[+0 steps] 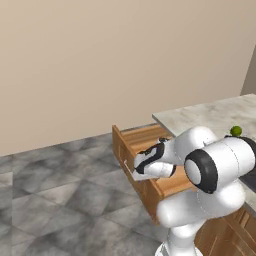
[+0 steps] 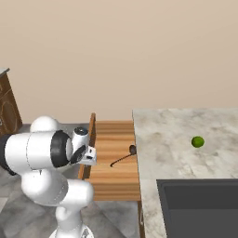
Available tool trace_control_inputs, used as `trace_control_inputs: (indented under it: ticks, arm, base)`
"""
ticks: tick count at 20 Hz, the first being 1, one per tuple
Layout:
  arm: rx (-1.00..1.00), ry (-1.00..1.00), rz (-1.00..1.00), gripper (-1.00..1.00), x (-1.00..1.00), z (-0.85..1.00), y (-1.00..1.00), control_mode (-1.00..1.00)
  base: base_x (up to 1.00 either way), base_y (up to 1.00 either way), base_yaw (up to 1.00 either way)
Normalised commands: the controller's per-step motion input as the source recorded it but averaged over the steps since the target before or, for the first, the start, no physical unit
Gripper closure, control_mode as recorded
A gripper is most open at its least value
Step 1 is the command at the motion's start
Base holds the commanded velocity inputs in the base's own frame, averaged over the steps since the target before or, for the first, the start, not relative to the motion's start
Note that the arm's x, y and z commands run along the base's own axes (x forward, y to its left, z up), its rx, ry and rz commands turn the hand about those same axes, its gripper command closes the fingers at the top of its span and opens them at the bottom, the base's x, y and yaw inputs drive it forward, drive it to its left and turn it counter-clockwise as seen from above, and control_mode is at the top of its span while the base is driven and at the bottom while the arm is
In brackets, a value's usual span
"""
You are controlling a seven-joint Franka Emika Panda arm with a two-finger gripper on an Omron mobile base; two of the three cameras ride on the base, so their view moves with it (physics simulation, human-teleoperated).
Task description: Pick the ladle from the drawer and place it on the counter.
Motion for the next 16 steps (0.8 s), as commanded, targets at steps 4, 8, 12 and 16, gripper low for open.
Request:
trace_control_inputs:
  ticks: [4,8,12,16]
  arm:
    - [-0.05,0.00,0.16,-1.00,-0.81,0.10,1.00,-1.00]
    - [0.00,0.03,0.15,-1.00,-0.22,0.67,1.00,-1.00]
    - [-0.01,0.12,0.15,-1.00,0.04,0.98,1.00,-1.00]
    - [0.07,0.15,0.01,-1.00,0.52,0.94,0.32,-1.00]
  base:
    - [0.00,0.00,0.00]
    - [0.00,0.00,0.00]
    - [0.00,0.00,0.00]
    - [0.00,0.00,0.00]
